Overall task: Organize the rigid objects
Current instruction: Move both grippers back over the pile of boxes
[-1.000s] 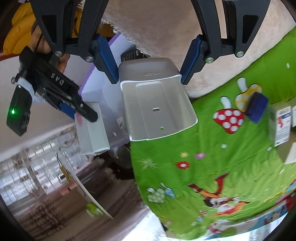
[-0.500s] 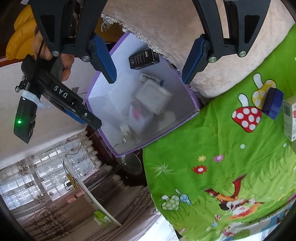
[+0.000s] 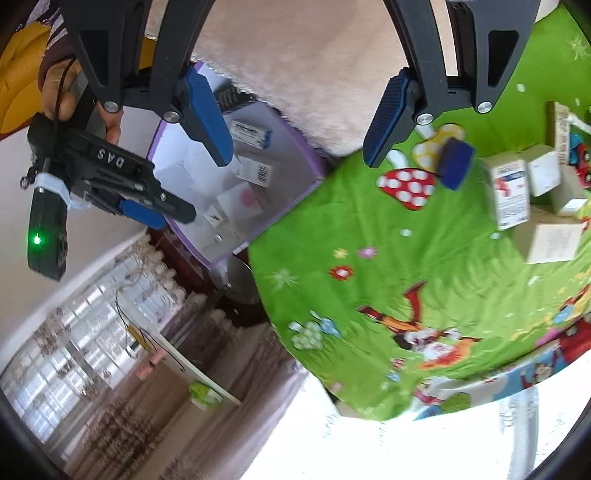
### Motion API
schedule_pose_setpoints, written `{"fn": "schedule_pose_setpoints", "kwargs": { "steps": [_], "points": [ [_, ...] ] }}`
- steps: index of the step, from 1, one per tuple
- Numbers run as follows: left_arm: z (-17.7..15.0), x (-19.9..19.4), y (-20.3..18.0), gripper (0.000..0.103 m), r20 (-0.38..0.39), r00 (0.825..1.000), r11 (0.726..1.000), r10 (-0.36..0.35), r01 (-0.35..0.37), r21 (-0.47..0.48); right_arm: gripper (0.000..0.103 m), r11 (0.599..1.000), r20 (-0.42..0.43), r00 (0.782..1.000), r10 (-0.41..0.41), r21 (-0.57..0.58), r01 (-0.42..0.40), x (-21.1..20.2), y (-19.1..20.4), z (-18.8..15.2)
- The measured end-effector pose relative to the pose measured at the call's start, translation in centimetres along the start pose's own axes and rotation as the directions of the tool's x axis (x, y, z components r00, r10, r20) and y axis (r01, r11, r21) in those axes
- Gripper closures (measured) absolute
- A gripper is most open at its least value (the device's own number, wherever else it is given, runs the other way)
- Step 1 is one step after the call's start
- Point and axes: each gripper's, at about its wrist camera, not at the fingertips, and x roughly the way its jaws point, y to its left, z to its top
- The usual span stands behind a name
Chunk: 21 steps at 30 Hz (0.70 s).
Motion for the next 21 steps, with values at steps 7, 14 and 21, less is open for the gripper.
{"fn": "schedule_pose_setpoints", "kwargs": {
  "steps": [7,14,21],
  "points": [
    [-0.4,-3.8,4.7,0.029,0.105,0.993,0.997,0.062,-0.057,-0.054,0.027,0.998,-0.022,0.999,0.038,-0.048,-0.039,0.5,3.6,0.7],
    [-1.0,-7.7,11.3,0.029,0.199,0.975,0.978,0.095,-0.054,-0.202,0.027,0.995,-0.026,0.997,0.076,-0.062,-0.078,0.9,6.7,1.8],
    [-1.9,-10.4,17.6,0.029,0.234,0.956,0.927,0.174,-0.079,-0.366,0.027,0.988,-0.037,0.995,0.094,-0.119,-0.098,2.1,10.8,3.0]
  ]
}}
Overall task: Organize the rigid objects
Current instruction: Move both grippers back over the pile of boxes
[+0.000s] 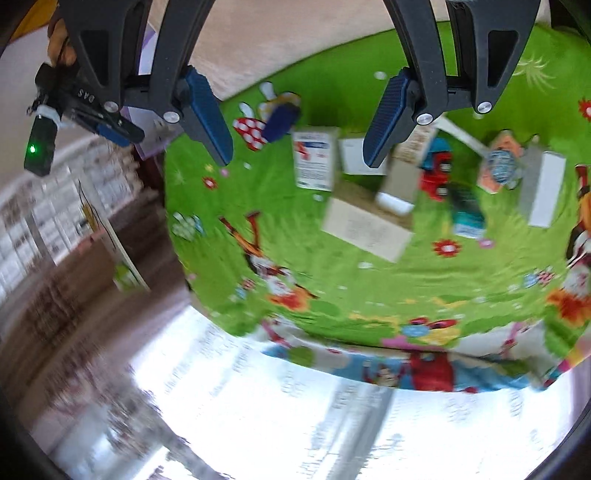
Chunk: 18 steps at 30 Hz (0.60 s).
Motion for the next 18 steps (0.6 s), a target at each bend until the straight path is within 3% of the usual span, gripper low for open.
{"fn": "schedule_pose_setpoints", "kwargs": {
  "steps": [10,18],
  "points": [
    [1.5,-1.7,6.6,0.029,0.046,0.995,0.992,0.084,-0.079,-0.096,0.027,0.994,-0.059,0.996,0.059,-0.087,-0.064,2.8,6.1,1.4],
    [2.6,-3.0,12.1,0.029,0.014,0.973,0.972,0.232,-0.231,-0.041,0.027,0.990,-0.102,0.992,0.078,-0.111,-0.089,5.1,10.2,0.9]
  ]
}}
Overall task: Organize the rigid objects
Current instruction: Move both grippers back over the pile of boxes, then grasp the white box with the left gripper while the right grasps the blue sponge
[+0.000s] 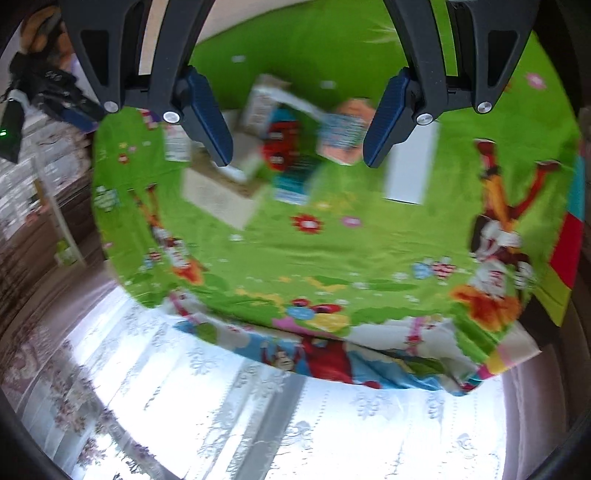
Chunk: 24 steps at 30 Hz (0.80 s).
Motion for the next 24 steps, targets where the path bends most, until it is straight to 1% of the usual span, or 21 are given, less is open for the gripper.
{"fn": "schedule_pose_setpoints", "kwargs": {
  "steps": [2,4,5,7,9,11,12,15,17,19,21,24],
  "points": [
    [0.3,0.4,1.7,0.029,-0.016,0.999,0.998,0.051,-0.051,0.022,0.027,1.000,-0.014,1.000,0.007,-0.008,-0.008,0.8,0.8,-0.1],
    [0.5,0.8,3.0,0.029,-0.029,0.996,0.996,0.080,-0.079,0.031,0.027,1.000,-0.032,0.999,0.014,-0.005,-0.014,1.5,1.2,-0.1],
    [0.5,1.2,3.9,0.029,-0.047,0.994,0.995,0.094,-0.093,0.034,0.027,1.000,-0.039,0.999,0.029,-0.004,-0.030,1.8,1.6,-0.1],
    [0.4,2.1,4.9,0.029,-0.085,0.991,0.995,0.100,-0.098,0.028,0.027,0.996,-0.051,0.996,0.077,-0.034,-0.078,2.5,2.4,-0.1],
    [0.1,3.2,5.5,0.029,-0.124,0.987,0.995,0.100,-0.099,0.018,0.027,0.996,-0.048,0.997,0.055,-0.069,-0.058,3.0,3.0,-0.2],
    [-0.4,4.1,5.7,0.029,-0.158,0.984,0.996,0.084,-0.086,-0.010,0.027,0.996,-0.053,0.998,0.031,-0.086,-0.035,3.6,3.3,-0.3],
    [-0.5,4.5,5.6,0.029,-0.167,0.982,0.995,0.086,-0.092,-0.026,0.027,0.996,-0.063,0.998,0.021,-0.084,-0.026,3.9,3.3,-0.4],
    [-0.9,5.3,5.4,0.029,-0.176,0.977,0.991,0.122,-0.130,-0.035,0.027,0.994,-0.105,0.994,-0.004,-0.108,-0.008,4.7,3.3,-0.6],
    [-1.1,5.9,5.6,0.029,-0.182,0.971,0.985,0.153,-0.165,-0.051,0.027,0.986,-0.127,0.991,-0.042,-0.163,0.021,5.2,3.3,-0.7],
    [-1.0,6.2,6.4,0.029,-0.181,0.971,0.981,0.158,-0.176,-0.083,0.027,0.975,-0.131,0.989,-0.074,-0.217,0.044,5.4,3.3,-0.8],
    [-0.9,6.5,7.0,0.029,-0.177,0.970,0.978,0.164,-0.184,-0.101,0.027,0.966,-0.146,0.987,-0.066,-0.258,0.026,5.7,3.3,-0.9],
    [-0.7,7.3,7.4,0.030,-0.193,0.968,0.978,0.163,-0.185,-0.100,0.027,0.953,-0.174,0.983,-0.053,-0.304,-0.003,6.7,3.5,-1.3]
  ]
}}
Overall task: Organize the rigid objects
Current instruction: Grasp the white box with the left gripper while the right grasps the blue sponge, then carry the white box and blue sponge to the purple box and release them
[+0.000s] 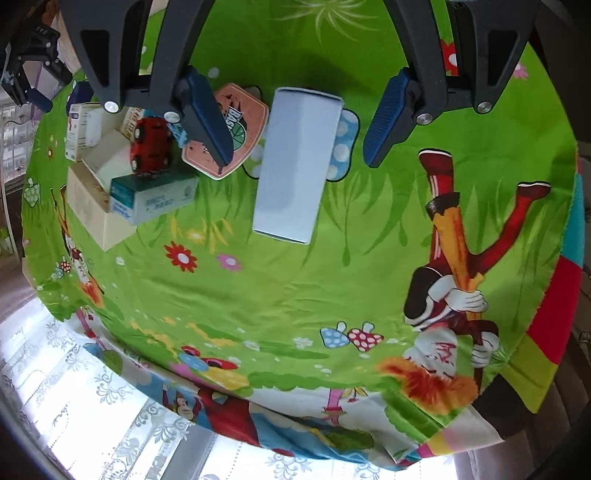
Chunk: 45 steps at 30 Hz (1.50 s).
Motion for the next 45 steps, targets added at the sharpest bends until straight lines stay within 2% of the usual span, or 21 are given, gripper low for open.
{"fn": "schedule_pose_setpoints", "kwargs": {
  "steps": [3,5,7,9,11,12,14,21,29,36,45],
  "points": [
    [0.1,1.0,0.1,0.041,-0.023,1.000,1.000,-0.002,0.002,-0.007,0.027,0.999,-0.050,0.998,0.038,0.001,-0.038,1.4,0.1,-0.1],
    [0.2,1.5,0.1,0.046,-0.033,0.999,1.000,-0.004,0.004,-0.008,0.027,0.999,-0.051,0.998,0.035,-0.005,-0.035,1.7,0.1,0.0],
    [0.2,2.0,0.0,0.057,-0.044,0.999,1.000,-0.001,0.001,-0.005,0.027,1.000,-0.046,0.999,0.025,-0.016,-0.026,1.9,0.3,0.2],
    [0.2,2.5,0.0,0.062,-0.051,0.999,1.000,0.008,-0.008,-0.006,0.027,0.999,-0.050,0.999,0.021,-0.033,-0.023,2.2,0.5,0.5],
    [0.2,2.4,0.0,0.062,-0.039,0.999,1.000,0.005,-0.005,-0.006,0.028,0.999,-0.052,0.999,0.009,-0.050,-0.011,2.6,0.9,0.6],
    [0.1,2.2,0.0,0.063,-0.031,1.000,1.000,0.004,-0.004,-0.004,0.037,0.999,-0.050,0.999,0.003,-0.054,-0.006,2.6,1.0,0.6],
    [0.0,1.6,0.1,0.063,-0.010,1.000,1.000,0.007,-0.007,-0.005,0.047,0.998,-0.058,0.998,0.003,-0.057,-0.006,2.8,1.1,0.5],
    [-0.3,-2.4,0.4,0.063,0.092,0.995,0.997,-0.040,0.046,-0.065,0.047,1.000,0.002,1.000,0.025,-0.016,-0.025,1.6,0.4,-0.2],
    [-1.9,-7.4,-3.0,0.063,0.185,0.974,0.990,-0.130,0.138,-0.029,0.047,0.999,0.072,0.997,0.022,0.037,-0.025,-1.0,-0.5,-1.5],
    [-4.3,-9.1,-7.8,0.063,0.171,0.960,0.975,-0.220,0.210,0.074,0.047,0.997,0.120,0.993,0.006,0.079,-0.015,-2.8,-1.1,-2.7],
    [-6.9,-8.6,-13.9,0.063,0.074,0.947,0.938,-0.314,0.297,0.181,0.047,0.987,0.169,0.986,-0.015,0.161,-0.012,-5.7,-3.7,-5.0]
  ]
}}
